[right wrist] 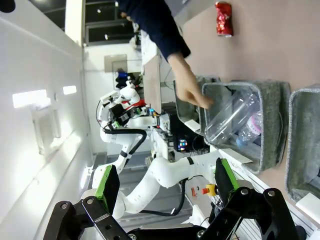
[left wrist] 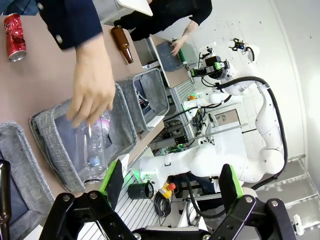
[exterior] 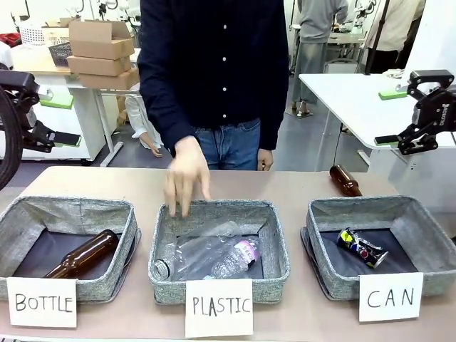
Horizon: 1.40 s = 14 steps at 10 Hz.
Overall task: Sort the can waste into the basket.
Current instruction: Pick up the can waste from the table and place it in the right Fabric basket.
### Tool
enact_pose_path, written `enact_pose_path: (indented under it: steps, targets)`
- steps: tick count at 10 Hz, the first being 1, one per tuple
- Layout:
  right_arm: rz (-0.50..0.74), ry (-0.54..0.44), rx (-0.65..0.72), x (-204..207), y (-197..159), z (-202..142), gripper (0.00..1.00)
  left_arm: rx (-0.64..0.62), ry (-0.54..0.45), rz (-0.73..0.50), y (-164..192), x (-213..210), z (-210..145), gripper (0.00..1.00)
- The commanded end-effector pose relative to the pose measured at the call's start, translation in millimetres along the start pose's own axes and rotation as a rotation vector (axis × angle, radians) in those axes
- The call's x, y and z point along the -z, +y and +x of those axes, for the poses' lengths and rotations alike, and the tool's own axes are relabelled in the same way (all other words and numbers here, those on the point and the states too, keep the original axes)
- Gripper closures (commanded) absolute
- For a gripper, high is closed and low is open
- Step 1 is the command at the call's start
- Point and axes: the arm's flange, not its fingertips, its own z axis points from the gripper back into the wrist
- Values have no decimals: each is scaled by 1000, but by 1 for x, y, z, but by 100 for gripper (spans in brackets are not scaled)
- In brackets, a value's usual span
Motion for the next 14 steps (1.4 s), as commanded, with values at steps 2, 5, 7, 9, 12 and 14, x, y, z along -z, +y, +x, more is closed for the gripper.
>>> enact_pose_path:
  steps: [2, 5, 7, 9, 12, 14]
  targets:
    - [-5, 12, -17, -2, 1, 1, 0, 19, -8, -19, 0, 2, 0, 0]
    - [-5, 12, -17, -2, 1, 1, 0, -135, 108, 292, 32, 37, 65, 0]
    - [-5, 12, -17, -2, 1, 1, 0, -207, 161, 581, 75, 94, 121, 0]
    - [-5, 12, -17, -2, 1, 1, 0, -192, 242, 814, 114, 155, 150, 0]
    - [-5, 12, -17, -2, 1, 1, 0, -134, 414, 848, 162, 240, 168, 0]
    - [-5, 12, -17, -2, 1, 1, 0, -117, 269, 898, 153, 208, 140, 0]
